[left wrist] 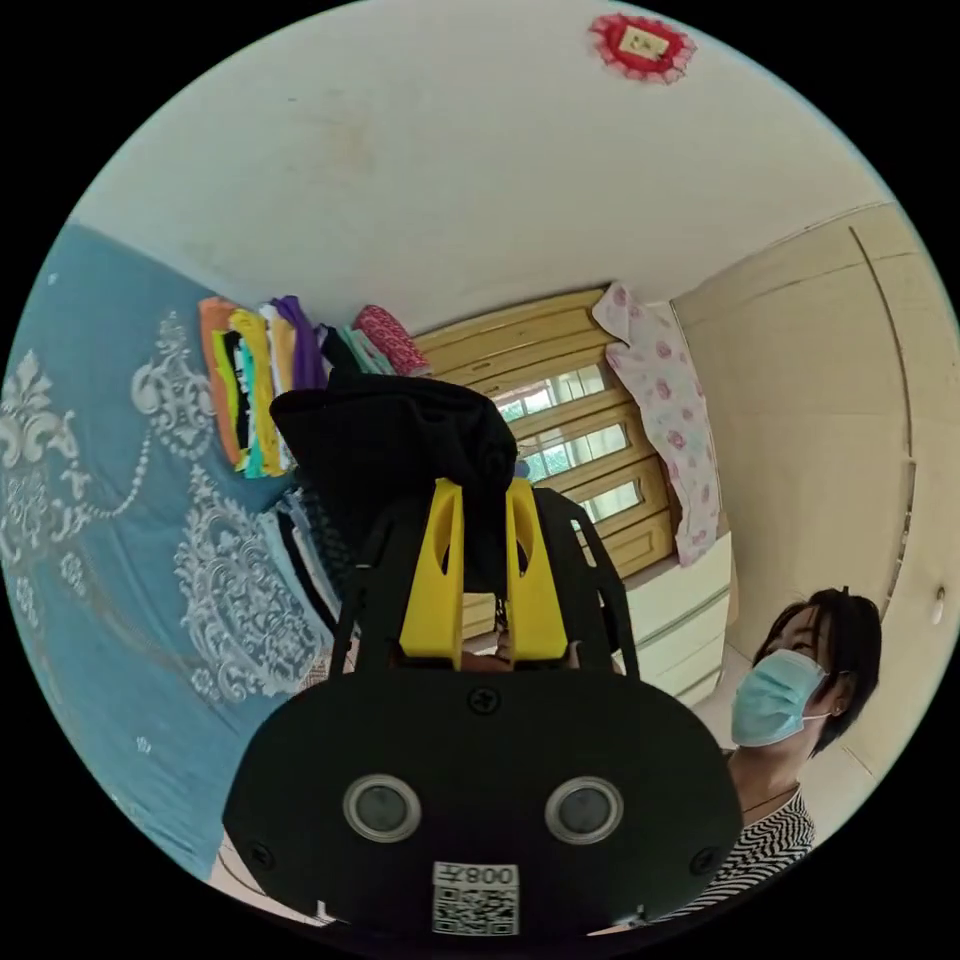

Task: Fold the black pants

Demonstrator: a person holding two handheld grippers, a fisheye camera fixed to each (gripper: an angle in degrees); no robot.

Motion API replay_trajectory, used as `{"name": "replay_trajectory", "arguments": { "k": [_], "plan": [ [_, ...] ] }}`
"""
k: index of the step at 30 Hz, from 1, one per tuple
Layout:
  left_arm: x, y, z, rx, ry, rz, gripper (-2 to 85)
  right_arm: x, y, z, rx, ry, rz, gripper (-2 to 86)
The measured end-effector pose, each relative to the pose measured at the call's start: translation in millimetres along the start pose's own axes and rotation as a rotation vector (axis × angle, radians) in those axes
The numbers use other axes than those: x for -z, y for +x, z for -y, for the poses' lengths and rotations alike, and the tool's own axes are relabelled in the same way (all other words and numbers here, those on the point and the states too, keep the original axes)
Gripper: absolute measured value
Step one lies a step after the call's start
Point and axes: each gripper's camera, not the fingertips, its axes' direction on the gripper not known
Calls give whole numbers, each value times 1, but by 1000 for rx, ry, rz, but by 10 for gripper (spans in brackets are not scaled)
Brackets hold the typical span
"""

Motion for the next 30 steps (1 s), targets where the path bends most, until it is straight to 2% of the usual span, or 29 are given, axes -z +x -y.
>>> {"name": "replay_trajectory", "arguments": {
  "k": [5,9,13,15,17,19,21,25,30],
  "plan": [
    [-169,59,83,-97,-131,-75,74,135,-110,78,159,176,-158,20],
    [-297,69,119,-120,-253,-85,75,207,-143,102,160,254,-247,21],
    [-380,31,122,-44,-386,93,75,260,-106,91,-29,262,-383,23],
    [-424,-12,116,96,-531,268,76,271,-68,77,-195,244,-428,24],
    [-443,-27,114,126,-559,321,75,279,-31,60,-366,211,-442,26],
    [-454,-29,119,145,-506,237,75,278,-23,55,-407,185,-403,26],
    [-476,-24,130,144,-524,253,75,279,-27,61,-402,165,-386,27],
    [-510,-11,146,142,-541,273,79,282,-44,92,-402,78,-489,27],
    [-527,18,166,98,-479,338,83,287,-60,119,-438,46,-545,28]
  ]
}}
